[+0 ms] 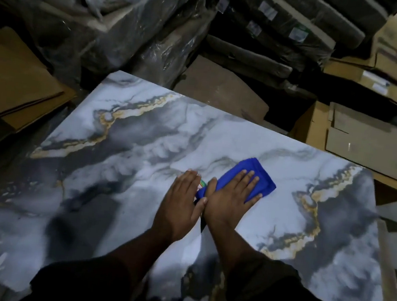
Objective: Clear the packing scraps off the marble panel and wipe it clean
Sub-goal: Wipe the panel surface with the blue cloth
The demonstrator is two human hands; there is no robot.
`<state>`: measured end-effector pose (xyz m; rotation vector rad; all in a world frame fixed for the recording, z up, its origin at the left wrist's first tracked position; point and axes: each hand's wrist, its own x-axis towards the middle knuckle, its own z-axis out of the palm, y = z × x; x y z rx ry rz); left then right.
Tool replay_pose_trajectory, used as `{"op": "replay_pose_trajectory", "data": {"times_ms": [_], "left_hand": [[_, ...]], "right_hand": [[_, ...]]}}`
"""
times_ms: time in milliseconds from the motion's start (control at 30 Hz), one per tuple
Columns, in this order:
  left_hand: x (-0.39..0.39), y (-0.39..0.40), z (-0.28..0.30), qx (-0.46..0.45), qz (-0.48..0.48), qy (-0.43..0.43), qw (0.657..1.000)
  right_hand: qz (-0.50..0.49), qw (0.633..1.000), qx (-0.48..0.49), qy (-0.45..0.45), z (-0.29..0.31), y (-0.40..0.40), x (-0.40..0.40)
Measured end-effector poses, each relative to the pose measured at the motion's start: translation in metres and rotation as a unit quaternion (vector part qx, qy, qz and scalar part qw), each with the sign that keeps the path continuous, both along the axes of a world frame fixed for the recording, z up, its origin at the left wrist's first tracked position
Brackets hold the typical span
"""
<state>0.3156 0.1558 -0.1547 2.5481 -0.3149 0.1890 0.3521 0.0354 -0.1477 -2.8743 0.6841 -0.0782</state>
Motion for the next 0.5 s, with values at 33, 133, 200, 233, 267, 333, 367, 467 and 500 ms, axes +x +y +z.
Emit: {"op": "replay_pose_trajectory", "data": {"times_ms": [33, 133, 200, 233, 267, 333, 367, 467, 500], "left_hand": [[0.012, -0.001, -0.001, 0.002, 0.003, -0.001, 1.000], [0.036, -0.003, -0.002, 0.015, 0.012, -0.019, 1.000], [0.037, -0.005, -0.003, 0.065, 0.005, -0.042, 0.997], [0.035, -0.006, -0.003, 0.083, 0.001, -0.049, 0.995], [0.035, -0.006, -0.003, 0.082, 0.000, -0.050, 0.995], [0.036, -0.007, -0.003, 0.058, 0.008, -0.040, 0.997], [0.037, -0.006, -0.003, 0.053, 0.011, -0.036, 0.998], [0.038, -0.005, -0.003, 0.026, 0.011, -0.025, 0.999], [0.038, -0.005, -0.002, 0.018, 0.013, -0.025, 0.999]], "right_hand": [[0.001, 1.000, 0.000, 0.004, 0.001, -0.001, 0.015], [0.001, 1.000, 0.009, 0.008, 0.005, -0.006, 0.062], [0.005, 1.000, 0.017, 0.008, 0.008, -0.010, 0.092], [0.011, 1.000, 0.016, 0.005, 0.009, -0.013, 0.106], [0.020, 1.000, 0.014, -0.001, 0.009, -0.015, 0.120], [0.048, 0.999, 0.014, -0.011, 0.008, -0.021, 0.147], [0.072, 0.997, 0.013, -0.012, 0.007, -0.025, 0.159], [0.192, 0.981, 0.001, -0.018, 0.005, -0.043, 0.182], [0.249, 0.968, 0.004, -0.019, 0.005, -0.050, 0.186]]}}
